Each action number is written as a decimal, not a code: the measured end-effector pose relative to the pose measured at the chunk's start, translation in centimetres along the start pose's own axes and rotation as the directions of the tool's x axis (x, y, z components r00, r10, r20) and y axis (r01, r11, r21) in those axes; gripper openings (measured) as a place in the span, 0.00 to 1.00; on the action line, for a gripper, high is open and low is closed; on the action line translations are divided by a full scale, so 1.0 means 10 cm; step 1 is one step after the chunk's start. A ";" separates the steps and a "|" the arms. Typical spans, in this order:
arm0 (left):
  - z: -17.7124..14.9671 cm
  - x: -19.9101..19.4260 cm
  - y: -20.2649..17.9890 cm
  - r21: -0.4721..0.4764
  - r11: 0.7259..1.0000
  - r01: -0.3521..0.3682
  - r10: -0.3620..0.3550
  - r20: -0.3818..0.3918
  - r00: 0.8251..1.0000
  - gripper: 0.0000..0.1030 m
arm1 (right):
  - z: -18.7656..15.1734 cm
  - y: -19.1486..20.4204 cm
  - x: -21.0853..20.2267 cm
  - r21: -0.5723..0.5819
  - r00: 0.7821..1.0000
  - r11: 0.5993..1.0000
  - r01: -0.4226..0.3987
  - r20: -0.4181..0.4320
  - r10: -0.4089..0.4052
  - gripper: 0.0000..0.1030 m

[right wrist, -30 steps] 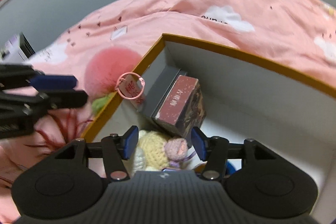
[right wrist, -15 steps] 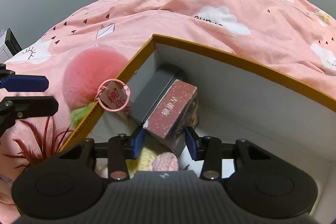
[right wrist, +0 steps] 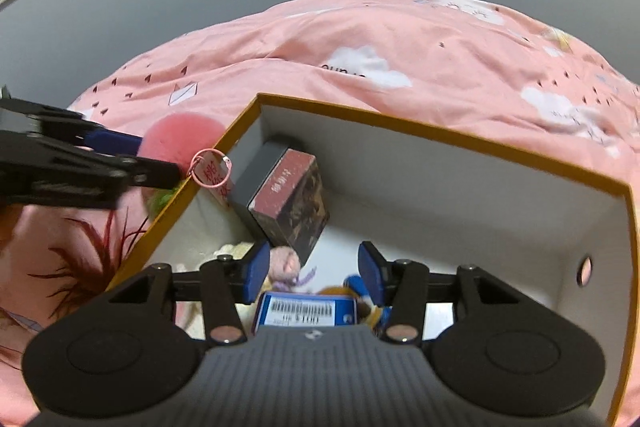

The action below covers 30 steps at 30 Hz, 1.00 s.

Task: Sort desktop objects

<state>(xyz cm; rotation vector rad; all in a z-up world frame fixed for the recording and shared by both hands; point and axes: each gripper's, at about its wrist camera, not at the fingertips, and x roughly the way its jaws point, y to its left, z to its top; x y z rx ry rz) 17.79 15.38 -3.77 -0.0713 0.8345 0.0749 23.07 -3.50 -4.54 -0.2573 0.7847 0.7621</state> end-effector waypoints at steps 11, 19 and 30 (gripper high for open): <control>0.03 0.07 0.04 0.042 0.996 -0.083 0.083 0.007 0.997 0.59 | -0.17 0.00 -0.10 0.052 1.000 0.999 -0.016 -0.010 0.016 0.51; 0.05 0.28 -0.03 0.115 0.991 -0.071 0.073 -0.010 0.997 0.59 | -0.20 -0.02 0.00 0.076 0.999 0.997 -0.005 -0.039 0.008 0.51; -0.02 0.15 -0.01 0.058 0.997 -0.054 0.053 0.019 0.998 0.02 | -0.23 -0.06 0.02 0.099 0.999 0.995 0.005 -0.046 0.000 0.51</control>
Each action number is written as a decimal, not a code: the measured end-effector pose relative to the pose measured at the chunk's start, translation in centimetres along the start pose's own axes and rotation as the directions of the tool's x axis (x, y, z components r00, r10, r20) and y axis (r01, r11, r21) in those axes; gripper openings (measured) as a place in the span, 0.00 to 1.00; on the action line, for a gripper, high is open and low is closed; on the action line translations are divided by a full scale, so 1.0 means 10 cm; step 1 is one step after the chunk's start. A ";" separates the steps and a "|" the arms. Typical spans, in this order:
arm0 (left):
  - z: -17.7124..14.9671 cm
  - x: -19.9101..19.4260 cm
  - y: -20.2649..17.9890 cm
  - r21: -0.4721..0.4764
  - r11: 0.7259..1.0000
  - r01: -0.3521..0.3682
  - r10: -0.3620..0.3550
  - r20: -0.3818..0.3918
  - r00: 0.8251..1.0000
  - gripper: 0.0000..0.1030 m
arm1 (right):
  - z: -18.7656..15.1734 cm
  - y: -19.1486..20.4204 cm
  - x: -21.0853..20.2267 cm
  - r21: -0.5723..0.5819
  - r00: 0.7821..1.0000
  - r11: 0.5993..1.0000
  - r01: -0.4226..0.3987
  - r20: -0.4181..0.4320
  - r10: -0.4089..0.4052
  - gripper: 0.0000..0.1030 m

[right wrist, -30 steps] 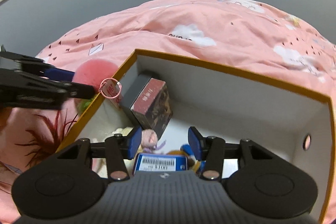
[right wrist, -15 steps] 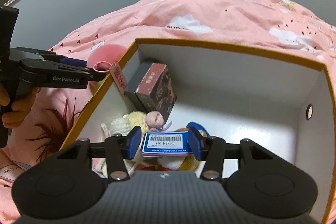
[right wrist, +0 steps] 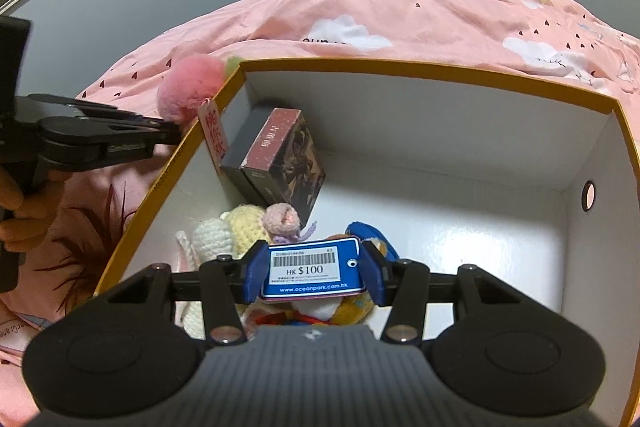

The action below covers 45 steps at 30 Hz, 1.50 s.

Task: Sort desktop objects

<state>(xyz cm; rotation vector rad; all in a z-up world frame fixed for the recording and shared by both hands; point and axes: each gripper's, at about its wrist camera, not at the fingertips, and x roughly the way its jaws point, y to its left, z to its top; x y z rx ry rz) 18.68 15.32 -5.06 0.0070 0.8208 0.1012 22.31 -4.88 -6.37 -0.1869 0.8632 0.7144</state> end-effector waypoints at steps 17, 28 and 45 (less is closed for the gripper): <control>0.04 -0.68 0.06 -0.059 0.998 -0.030 0.037 0.120 0.992 0.01 | 0.00 0.08 -0.06 0.007 1.000 1.000 -0.020 0.003 0.020 0.51; -0.07 -1.11 0.17 -0.116 0.990 -0.081 0.102 0.181 0.978 0.00 | 0.02 0.32 -0.27 -0.073 0.988 0.989 -0.132 0.067 0.137 0.50; -0.41 -1.64 0.28 -0.230 0.972 -0.056 0.110 0.229 0.967 0.00 | -0.44 1.23 -0.26 -0.298 0.962 0.915 -0.272 -0.117 0.248 0.49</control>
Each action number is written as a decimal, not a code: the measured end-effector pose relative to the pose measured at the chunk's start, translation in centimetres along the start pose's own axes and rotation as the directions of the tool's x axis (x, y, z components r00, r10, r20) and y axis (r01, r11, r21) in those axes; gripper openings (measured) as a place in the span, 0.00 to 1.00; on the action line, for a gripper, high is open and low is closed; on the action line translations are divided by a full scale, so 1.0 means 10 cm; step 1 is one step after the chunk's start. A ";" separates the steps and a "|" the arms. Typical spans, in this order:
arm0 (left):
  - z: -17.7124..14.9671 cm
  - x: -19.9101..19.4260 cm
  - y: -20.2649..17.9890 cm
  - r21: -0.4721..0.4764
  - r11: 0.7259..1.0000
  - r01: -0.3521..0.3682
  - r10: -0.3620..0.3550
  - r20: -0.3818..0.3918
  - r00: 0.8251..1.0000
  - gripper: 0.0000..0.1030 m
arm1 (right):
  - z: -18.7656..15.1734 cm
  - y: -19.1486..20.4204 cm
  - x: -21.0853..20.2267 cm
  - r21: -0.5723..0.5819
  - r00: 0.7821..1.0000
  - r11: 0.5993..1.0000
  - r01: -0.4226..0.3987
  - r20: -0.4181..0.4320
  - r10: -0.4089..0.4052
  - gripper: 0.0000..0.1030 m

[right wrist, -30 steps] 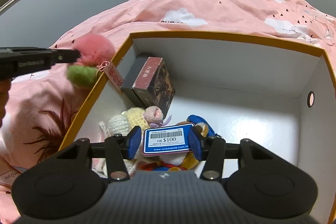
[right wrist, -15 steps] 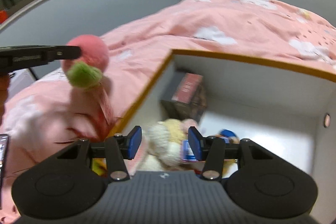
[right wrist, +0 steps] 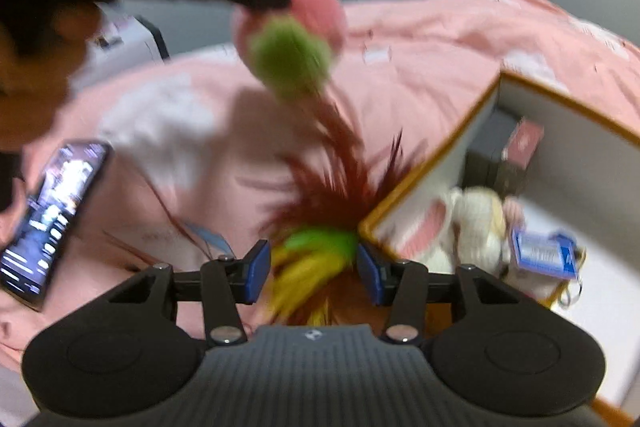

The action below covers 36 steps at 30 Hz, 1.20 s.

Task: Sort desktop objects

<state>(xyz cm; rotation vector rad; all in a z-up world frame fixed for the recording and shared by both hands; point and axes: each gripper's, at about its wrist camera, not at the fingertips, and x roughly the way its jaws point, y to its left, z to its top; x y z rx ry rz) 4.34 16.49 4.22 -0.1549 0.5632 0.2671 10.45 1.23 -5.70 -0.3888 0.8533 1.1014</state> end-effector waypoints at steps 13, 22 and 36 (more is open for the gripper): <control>0.05 -0.36 -0.06 0.003 1.000 0.027 -0.027 0.079 0.997 0.00 | -0.07 -0.17 0.22 0.162 1.000 0.987 -0.006 -0.014 0.009 0.00; 0.11 -0.53 -0.15 0.025 0.999 0.047 -0.050 0.121 0.991 0.00 | -0.03 -0.16 -0.44 0.173 0.986 0.983 -0.065 0.161 0.037 0.00; 0.30 -0.59 -0.59 0.105 0.983 0.148 -0.163 0.161 0.973 0.00 | 0.09 -0.52 -1.70 0.259 0.900 0.963 -0.071 0.432 -0.050 0.00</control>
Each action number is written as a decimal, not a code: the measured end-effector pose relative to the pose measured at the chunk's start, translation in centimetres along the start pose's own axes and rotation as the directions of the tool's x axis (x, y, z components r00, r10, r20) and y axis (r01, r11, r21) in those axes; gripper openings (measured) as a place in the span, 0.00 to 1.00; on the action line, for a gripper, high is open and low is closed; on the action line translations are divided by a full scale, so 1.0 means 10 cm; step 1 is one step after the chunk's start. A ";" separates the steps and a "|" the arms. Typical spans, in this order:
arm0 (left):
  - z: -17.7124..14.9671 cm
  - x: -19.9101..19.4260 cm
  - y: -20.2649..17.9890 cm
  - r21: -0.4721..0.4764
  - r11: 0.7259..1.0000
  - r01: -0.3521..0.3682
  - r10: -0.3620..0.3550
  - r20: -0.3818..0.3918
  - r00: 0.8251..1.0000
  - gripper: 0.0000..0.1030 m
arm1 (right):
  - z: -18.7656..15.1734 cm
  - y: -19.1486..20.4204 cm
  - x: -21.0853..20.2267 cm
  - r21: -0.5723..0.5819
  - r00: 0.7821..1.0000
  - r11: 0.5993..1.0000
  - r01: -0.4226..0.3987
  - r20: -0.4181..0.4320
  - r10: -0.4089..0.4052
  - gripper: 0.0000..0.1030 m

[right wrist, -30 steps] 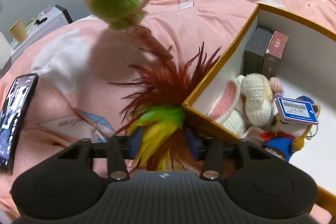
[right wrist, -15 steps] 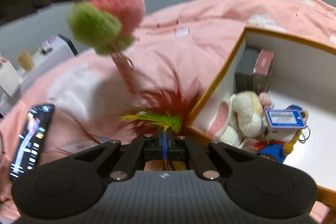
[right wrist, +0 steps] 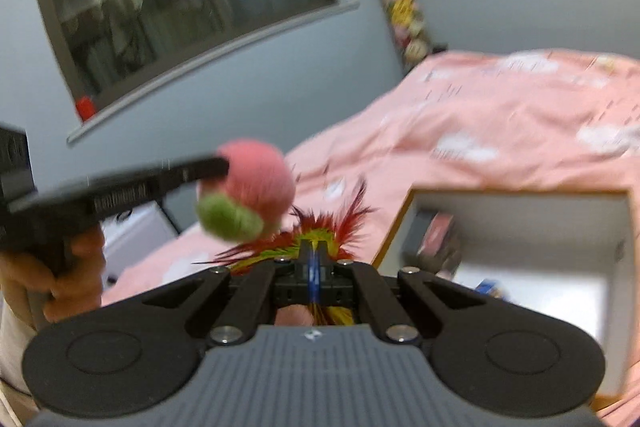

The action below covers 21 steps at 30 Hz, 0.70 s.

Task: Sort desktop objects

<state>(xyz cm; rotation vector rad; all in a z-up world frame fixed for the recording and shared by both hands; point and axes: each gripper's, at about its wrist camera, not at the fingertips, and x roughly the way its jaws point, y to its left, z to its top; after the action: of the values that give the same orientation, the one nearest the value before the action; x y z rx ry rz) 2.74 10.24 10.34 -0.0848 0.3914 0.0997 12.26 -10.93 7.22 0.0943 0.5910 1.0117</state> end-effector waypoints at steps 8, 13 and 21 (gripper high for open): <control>0.03 0.21 -0.32 0.004 0.991 0.131 -0.131 -0.018 0.991 0.00 | 0.05 -0.34 -0.28 0.083 0.987 0.987 0.139 0.073 -0.146 0.00; -0.04 0.44 -0.52 0.001 0.977 0.214 -0.213 -0.062 0.975 0.00 | -0.06 -0.64 -0.37 0.163 0.970 0.960 0.228 0.047 -0.239 0.00; -0.19 0.72 -0.80 0.022 0.957 0.288 -0.283 -0.135 0.950 0.00 | -0.22 -0.93 -0.44 0.190 0.937 0.920 0.343 0.003 -0.350 0.00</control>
<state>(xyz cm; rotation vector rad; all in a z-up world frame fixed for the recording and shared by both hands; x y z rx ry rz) 9.55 2.74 6.27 -0.1064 0.5077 -0.2014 16.57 -19.98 4.03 0.1681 0.6419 0.6074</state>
